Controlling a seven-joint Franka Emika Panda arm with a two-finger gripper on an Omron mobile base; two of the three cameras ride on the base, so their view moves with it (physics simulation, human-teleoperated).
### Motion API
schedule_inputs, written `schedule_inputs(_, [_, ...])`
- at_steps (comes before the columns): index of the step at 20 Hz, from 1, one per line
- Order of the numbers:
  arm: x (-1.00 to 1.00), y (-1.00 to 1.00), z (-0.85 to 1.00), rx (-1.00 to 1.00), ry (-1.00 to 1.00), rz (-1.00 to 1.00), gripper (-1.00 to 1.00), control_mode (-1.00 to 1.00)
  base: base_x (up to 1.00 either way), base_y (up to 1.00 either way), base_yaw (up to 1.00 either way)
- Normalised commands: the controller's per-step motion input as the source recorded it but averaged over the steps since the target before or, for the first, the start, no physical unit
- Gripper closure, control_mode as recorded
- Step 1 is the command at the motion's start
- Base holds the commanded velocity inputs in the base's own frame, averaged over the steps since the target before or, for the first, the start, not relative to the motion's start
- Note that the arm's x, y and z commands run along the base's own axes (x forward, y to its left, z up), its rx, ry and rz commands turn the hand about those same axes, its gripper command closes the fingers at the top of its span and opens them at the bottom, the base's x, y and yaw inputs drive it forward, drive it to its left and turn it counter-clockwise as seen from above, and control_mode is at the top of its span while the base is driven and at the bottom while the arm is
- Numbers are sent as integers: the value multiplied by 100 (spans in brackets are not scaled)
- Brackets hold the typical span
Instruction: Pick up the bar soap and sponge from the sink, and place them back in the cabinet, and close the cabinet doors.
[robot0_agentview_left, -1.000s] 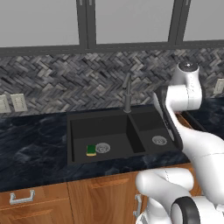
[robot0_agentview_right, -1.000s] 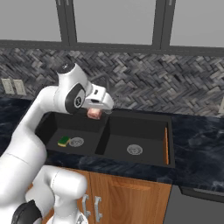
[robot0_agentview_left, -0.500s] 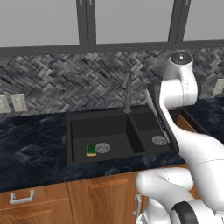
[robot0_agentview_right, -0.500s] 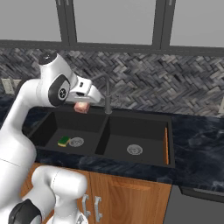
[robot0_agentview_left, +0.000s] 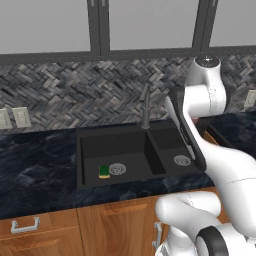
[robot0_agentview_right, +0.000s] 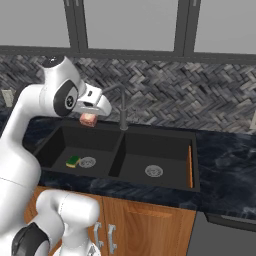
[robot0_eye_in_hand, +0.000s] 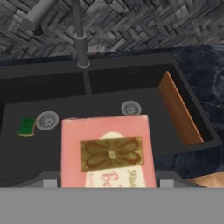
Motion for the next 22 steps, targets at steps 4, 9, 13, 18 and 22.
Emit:
schedule_inputs(4, [0,0,0,4,0,0,100,-100,0,0,0])
schedule_inputs(9, [0,0,0,0,1,0,100,-100,0,0,0])
schedule_inputs(13, [0,0,0,0,0,0,100,100,0,0,0])
schedule_inputs(18, [0,0,0,0,0,0,100,100,-23,0,0])
schedule_inputs(22, [0,0,0,0,0,0,100,100,-80,0,-9])
